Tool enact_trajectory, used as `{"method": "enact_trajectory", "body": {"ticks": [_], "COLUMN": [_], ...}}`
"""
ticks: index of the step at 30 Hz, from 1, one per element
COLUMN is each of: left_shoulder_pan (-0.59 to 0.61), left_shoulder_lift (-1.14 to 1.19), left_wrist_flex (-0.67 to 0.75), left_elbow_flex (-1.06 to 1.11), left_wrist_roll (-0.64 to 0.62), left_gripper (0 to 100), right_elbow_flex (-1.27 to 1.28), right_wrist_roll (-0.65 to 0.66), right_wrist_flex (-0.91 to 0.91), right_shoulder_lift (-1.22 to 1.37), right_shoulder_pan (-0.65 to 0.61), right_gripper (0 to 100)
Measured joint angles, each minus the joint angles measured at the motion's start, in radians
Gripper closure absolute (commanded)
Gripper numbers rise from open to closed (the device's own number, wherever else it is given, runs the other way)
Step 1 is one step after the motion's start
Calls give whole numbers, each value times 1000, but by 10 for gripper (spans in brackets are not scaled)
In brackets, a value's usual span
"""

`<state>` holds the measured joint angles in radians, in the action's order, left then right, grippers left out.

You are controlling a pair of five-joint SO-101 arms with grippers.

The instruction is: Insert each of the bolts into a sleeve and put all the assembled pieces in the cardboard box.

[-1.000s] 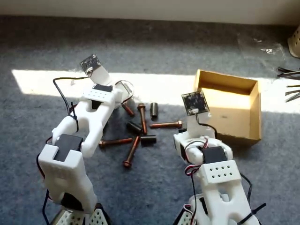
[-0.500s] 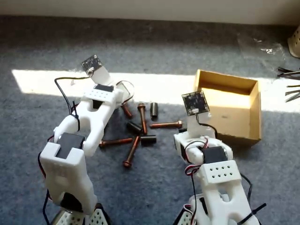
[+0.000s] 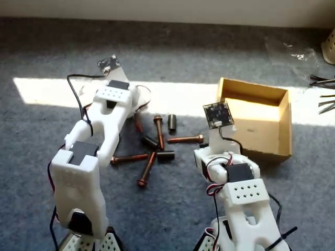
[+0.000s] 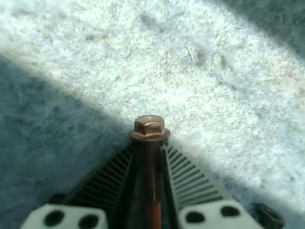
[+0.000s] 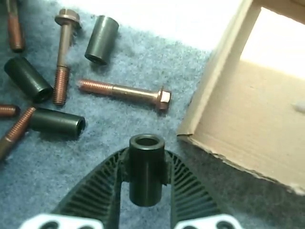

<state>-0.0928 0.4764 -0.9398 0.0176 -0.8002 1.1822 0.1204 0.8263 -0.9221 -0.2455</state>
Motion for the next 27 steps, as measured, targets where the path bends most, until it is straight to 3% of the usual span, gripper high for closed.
{"method": "enact_trajectory", "body": {"ticks": [5,10,21,27], "left_shoulder_pan": [0,0,0,0], "left_shoulder_lift": [9,11,2,-199], "left_wrist_flex": [-213,-345,-437,-462], "left_elbow_flex": [-127,-236,-325,-321], "left_wrist_roll": [249,397,562,578], "left_gripper": [994,994,994,994], "right_elbow_flex": [25,100,103,103], "right_wrist_roll": [0,0,0,0], "right_wrist_flex": [-63,-158,-201,-318], "right_shoulder_lift": [0,0,0,0], "right_shoulder_pan": [0,-15,-149,-157], "right_gripper": [995,995,995,995]}}
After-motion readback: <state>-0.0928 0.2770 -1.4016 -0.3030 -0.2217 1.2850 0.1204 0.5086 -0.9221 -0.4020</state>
